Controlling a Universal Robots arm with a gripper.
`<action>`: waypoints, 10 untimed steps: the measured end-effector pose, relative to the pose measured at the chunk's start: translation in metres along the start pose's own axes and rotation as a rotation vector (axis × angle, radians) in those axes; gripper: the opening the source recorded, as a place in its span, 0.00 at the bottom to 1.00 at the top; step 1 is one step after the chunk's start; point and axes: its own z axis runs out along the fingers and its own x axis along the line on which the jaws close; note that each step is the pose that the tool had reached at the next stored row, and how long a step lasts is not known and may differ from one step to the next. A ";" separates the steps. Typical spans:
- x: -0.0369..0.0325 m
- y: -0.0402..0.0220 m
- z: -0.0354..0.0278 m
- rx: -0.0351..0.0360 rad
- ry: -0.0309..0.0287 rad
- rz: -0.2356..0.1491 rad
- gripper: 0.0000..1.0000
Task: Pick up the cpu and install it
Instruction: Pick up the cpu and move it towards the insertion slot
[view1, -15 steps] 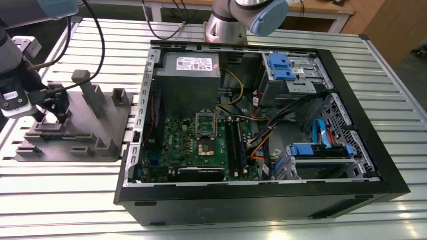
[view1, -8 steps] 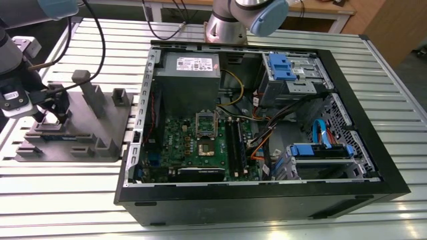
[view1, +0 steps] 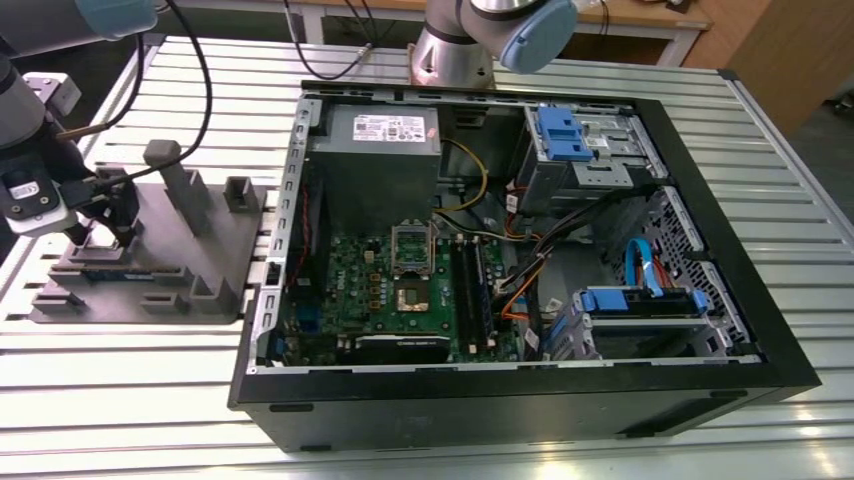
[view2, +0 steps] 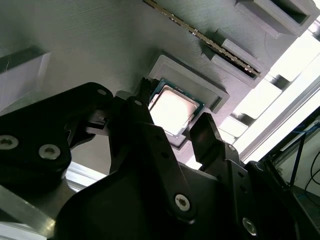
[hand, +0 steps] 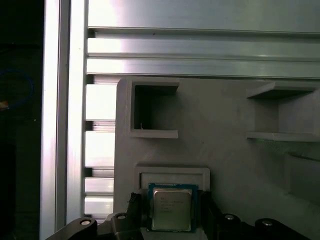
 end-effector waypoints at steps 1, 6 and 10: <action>0.0000 0.0000 0.0000 0.0000 0.0001 0.000 0.59; 0.0000 0.0001 0.0000 0.0000 0.0000 0.000 0.59; 0.0000 0.0001 0.0000 0.0000 0.0000 0.000 0.50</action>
